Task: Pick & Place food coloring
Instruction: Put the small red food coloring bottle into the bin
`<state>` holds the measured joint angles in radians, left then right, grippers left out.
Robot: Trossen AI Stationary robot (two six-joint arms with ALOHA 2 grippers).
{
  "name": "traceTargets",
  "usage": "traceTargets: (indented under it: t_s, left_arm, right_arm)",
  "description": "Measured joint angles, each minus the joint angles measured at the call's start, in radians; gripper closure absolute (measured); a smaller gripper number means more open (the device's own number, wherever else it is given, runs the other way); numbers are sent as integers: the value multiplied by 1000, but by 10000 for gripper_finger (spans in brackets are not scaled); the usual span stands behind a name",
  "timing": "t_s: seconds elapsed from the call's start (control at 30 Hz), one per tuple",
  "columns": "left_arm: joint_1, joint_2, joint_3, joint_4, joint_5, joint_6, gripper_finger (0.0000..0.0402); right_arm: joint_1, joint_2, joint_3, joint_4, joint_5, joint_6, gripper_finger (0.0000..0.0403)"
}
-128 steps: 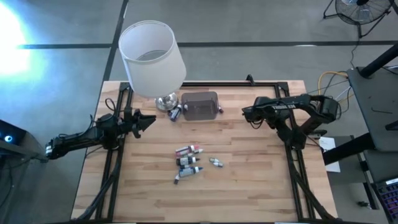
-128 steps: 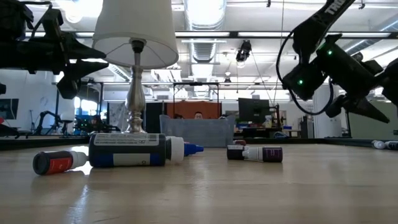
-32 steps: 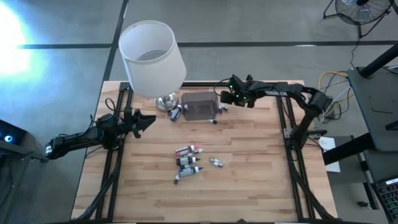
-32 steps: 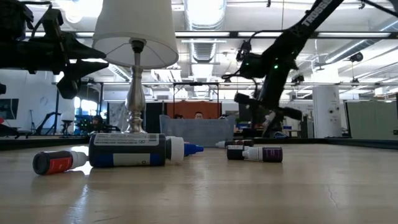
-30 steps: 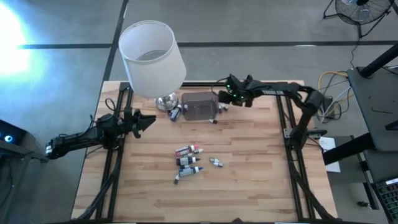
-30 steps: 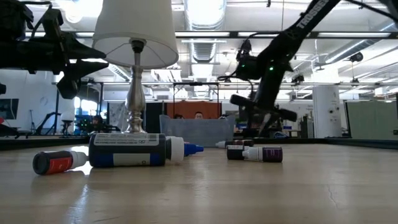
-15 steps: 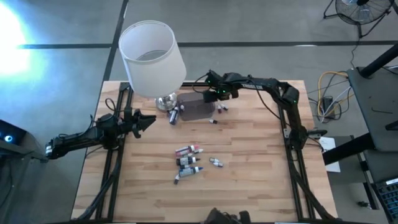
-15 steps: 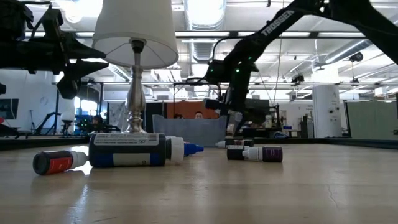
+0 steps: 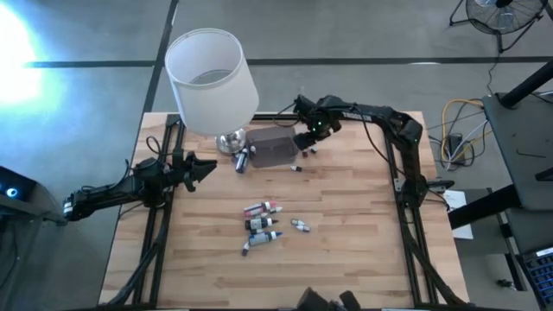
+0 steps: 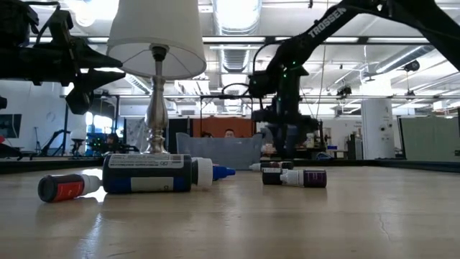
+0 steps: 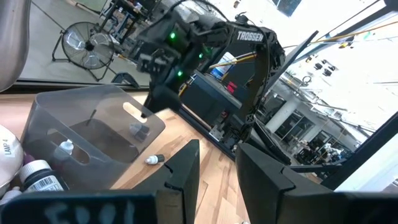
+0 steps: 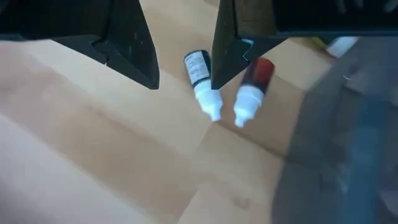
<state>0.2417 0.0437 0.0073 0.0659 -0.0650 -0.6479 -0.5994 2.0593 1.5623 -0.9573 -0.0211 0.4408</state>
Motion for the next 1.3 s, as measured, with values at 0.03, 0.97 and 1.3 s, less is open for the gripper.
traceTargets:
  t_s: [0.03,0.97,1.3]
  left_arm:
    - [0,0,0,0,0,0,316]
    - [0,0,0,0,0,0,316]
    - [0,0,0,0,0,0,316]
  right_arm:
    - [0,5,-6,5,0,0,259]
    - [93,33,-28,22,21,-225,277]
    - [39,37,-46,22,44,-152,304]
